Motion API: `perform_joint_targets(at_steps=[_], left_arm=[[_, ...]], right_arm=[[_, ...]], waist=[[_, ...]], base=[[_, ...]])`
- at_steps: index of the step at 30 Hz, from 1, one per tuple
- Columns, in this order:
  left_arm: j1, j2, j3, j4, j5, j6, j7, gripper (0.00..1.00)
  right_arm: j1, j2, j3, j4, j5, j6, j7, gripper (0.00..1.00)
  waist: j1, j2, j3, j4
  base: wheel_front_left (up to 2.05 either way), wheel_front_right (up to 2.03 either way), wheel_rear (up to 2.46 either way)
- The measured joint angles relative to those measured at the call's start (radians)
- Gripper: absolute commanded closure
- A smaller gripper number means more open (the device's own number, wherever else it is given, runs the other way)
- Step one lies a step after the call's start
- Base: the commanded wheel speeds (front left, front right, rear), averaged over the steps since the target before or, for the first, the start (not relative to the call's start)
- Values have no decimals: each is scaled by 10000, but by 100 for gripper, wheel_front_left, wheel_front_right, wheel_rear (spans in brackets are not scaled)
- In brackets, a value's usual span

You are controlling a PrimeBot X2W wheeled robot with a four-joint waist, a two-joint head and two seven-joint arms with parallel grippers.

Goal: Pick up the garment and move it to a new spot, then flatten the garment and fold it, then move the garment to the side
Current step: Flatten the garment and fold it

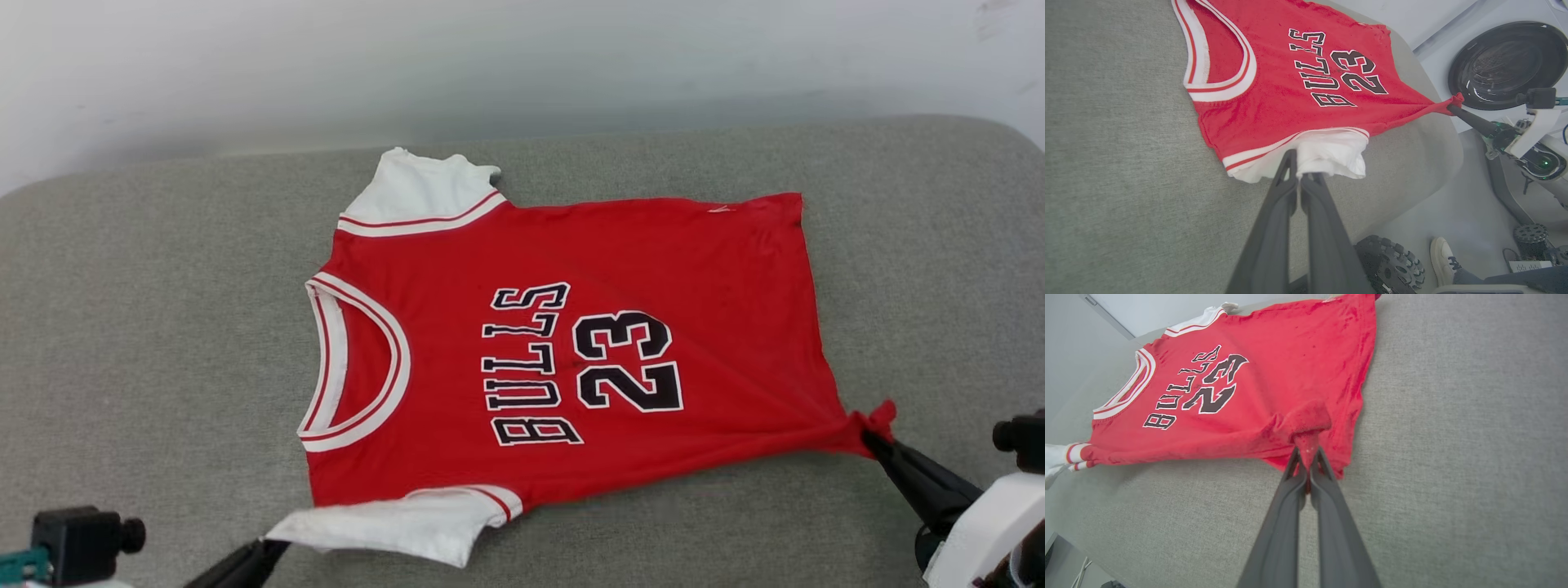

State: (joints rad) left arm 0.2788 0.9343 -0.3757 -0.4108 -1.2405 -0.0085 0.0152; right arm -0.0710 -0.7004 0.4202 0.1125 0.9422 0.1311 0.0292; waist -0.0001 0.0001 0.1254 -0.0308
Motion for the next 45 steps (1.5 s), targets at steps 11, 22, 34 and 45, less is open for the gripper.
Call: perform_joint_targets(at_steps=[11, 22, 34, 45], left_arm=[[-2197, 349, 934, 75, 2, -297, 198, 100], [-5183, -242, 307, 1956, 585, -2, 1379, 100], [-7170, -1064, -1127, 4556, 2383, 58, 2161, 100], [-7300, -2694, -1530, 6335, 3131, 529, 537, 0]], right_arm=[[-1337, 510, -127, -290, -888, -2, 917, 100], [-2778, 1177, -173, 583, -1799, -2, 1801, 100], [-3657, 1707, 234, 1457, -2706, -2, 2328, 100], [-3716, 2280, -274, 2617, -3977, 0, 2265, 0]], waist=[[1, 0, 1076, -309], [2, 0, 2043, -535], [2, 0, 2445, -601], [1, 0, 1605, -348]], base=[[0, 0, 0], [0, 0, 0], [0, 0, 0], [0, 0, 0]])
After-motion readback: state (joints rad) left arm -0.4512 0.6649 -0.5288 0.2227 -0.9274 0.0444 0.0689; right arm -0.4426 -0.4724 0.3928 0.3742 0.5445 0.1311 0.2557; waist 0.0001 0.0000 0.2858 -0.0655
